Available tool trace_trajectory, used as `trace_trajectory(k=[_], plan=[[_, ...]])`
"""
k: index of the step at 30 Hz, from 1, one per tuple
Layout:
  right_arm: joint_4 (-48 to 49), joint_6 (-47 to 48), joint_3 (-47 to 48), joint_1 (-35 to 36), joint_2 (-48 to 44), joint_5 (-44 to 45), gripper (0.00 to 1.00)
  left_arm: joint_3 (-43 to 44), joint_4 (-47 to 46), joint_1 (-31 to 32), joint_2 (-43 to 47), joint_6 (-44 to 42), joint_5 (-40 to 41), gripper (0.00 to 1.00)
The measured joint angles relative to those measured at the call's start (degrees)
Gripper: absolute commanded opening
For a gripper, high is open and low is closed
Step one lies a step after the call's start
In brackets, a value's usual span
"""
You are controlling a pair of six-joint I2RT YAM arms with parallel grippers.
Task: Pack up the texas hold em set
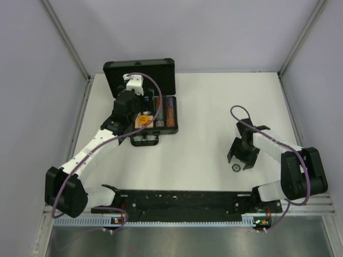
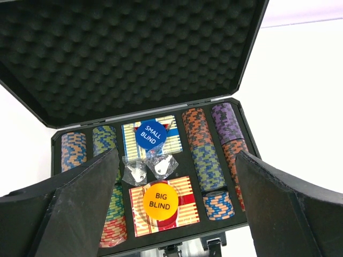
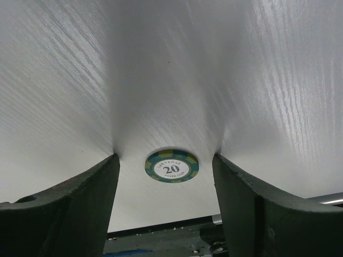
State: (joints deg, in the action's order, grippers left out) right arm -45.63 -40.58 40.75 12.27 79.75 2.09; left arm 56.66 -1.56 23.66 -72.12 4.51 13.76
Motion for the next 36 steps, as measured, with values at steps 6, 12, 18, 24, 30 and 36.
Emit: trace_trajectory(k=[6,12,18,24,30,36], plan=[[-1.6,1.03,0.02,0.0,1.05,-0.72,0.63,-0.9,-1.53,0.0,0.31,0.35,0.55,0.95],[-2.89,2.05,0.28,0.0,2.08,-1.68,0.47,-1.33,-1.46,0.0,0.7,0.35,0.68,0.98],[-3.23,2.03,0.28,0.0,2.16,-2.34,0.38,-1.62,-1.51,0.0,1.18,0.59,-0.2,0.99],[-2.71,2.05,0.55,0.0,2.12,-3.61,0.38,-3.93,-2.47,-0.02,2.99,1.99,-5.01,0.99],[0.98,2.03,2.95,0.09,2.12,-5.68,0.38,-6.64,-5.86,-0.02,3.76,6.49,-12.68,0.99],[4.35,1.01,7.45,0.83,2.12,-9.11,0.38,-14.01,-11.47,0.24,3.61,14.38,-23.32,0.99]])
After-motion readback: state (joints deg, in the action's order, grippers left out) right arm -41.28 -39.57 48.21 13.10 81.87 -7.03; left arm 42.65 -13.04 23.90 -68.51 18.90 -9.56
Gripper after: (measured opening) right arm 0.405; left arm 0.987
